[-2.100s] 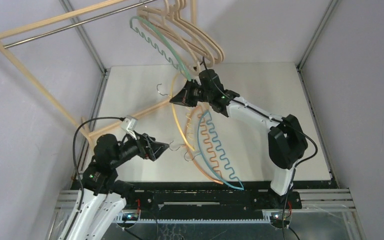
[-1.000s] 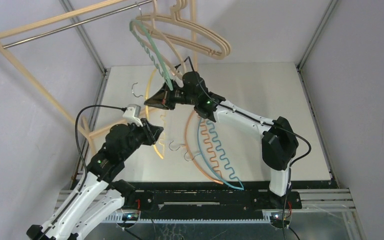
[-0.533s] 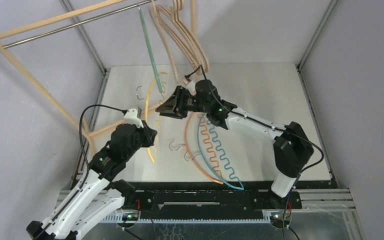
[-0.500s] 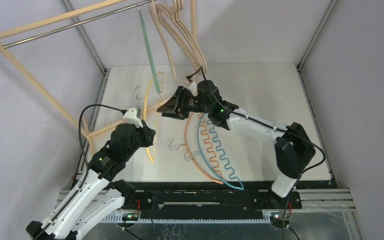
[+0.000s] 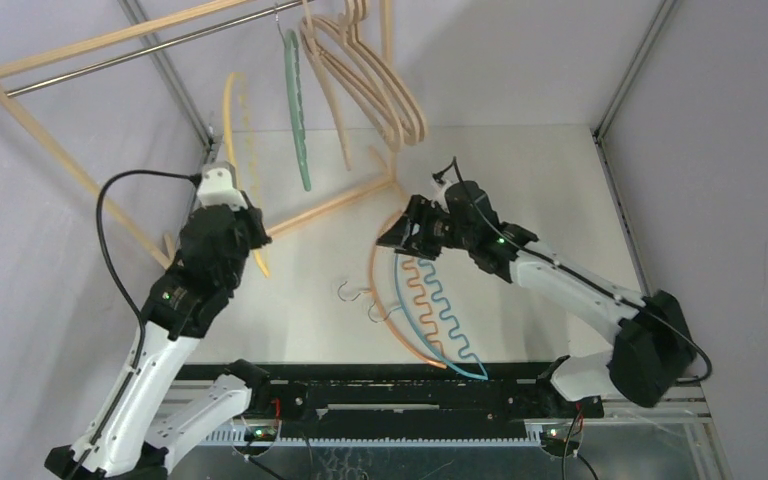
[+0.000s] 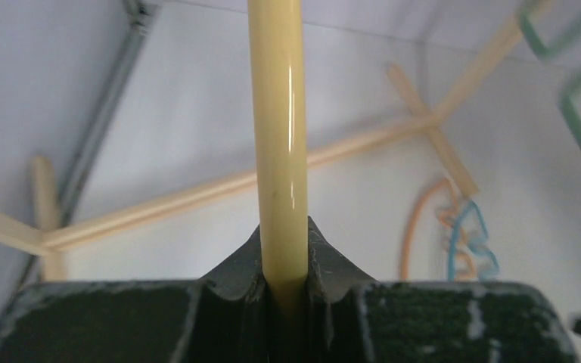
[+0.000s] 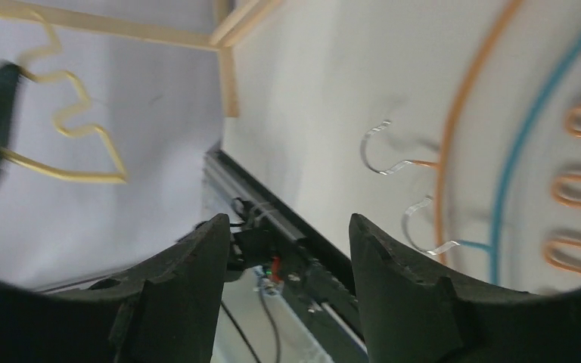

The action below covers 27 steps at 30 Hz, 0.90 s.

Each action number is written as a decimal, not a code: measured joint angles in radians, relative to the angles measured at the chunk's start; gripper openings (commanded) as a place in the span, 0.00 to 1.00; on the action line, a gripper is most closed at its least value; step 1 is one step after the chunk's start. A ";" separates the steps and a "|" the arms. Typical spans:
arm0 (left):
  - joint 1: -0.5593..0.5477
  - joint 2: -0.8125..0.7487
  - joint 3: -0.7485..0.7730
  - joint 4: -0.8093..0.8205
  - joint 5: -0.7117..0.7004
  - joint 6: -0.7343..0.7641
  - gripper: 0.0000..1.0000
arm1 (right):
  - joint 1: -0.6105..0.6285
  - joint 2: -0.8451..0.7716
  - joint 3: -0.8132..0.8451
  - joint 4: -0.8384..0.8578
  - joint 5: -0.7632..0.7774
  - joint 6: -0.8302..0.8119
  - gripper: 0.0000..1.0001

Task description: Organize the hangers

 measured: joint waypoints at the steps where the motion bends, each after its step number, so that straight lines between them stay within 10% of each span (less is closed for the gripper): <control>1: 0.030 0.014 0.026 0.001 0.002 0.019 0.00 | 0.000 -0.033 -0.013 -0.031 0.030 -0.029 0.67; 27: 0.372 0.415 0.417 0.110 0.230 0.195 0.00 | -0.166 -0.385 -0.249 -0.298 0.214 -0.227 0.72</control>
